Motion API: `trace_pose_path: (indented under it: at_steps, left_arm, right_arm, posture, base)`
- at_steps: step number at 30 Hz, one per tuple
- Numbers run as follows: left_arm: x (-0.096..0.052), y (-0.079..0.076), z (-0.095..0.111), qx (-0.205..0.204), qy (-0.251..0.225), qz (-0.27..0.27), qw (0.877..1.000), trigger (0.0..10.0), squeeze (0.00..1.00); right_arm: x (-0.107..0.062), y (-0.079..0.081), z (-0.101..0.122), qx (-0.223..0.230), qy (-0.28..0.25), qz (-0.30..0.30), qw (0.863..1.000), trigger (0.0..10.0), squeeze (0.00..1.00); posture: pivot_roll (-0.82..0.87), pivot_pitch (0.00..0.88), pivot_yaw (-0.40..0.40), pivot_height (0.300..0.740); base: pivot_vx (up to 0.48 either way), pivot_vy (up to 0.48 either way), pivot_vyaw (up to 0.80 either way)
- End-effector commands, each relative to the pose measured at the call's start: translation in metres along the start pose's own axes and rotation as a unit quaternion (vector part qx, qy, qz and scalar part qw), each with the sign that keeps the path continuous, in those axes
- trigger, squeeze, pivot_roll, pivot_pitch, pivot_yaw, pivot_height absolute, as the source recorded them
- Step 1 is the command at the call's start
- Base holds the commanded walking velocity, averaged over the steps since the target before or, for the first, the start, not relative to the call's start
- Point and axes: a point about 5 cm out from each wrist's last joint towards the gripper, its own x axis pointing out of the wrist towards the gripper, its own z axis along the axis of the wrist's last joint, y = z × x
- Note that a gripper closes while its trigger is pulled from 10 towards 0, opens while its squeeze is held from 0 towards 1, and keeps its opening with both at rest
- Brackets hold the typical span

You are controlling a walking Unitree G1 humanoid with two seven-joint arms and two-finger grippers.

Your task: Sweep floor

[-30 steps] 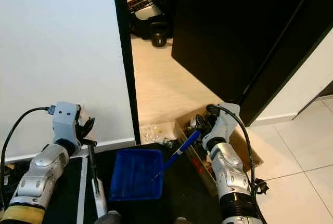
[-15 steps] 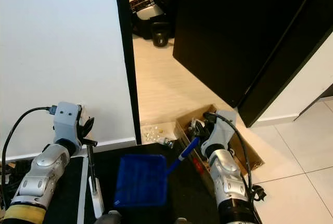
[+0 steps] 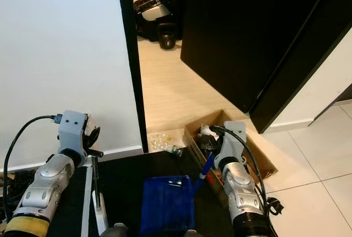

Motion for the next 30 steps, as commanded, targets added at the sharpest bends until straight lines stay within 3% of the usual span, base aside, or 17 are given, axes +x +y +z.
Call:
trace_pose_path:
  at_steps: [1, 30]
  left_arm:
    - [0.0005, -0.0021, 0.0002, 0.003, -0.005, 0.000, 1.000, 10.0, 0.00]
    - [0.0013, 0.0001, 0.0022, -0.011, -0.013, 0.011, 1.000, 10.0, 0.00]
  right_arm:
    - [0.0004, -0.0024, 0.0020, 0.009, -0.009, -0.008, 1.000, 10.0, 0.00]
    - [0.0041, 0.0001, 0.0108, 0.041, -0.032, 0.002, 0.999, 10.0, 0.00]
  posture:
    - [0.14, 0.106, 0.007, 0.740]
    - [0.14, 0.096, 0.003, 0.740]
  base:
    - [0.000, 0.000, 0.00]
    - [0.000, 0.000, 0.00]
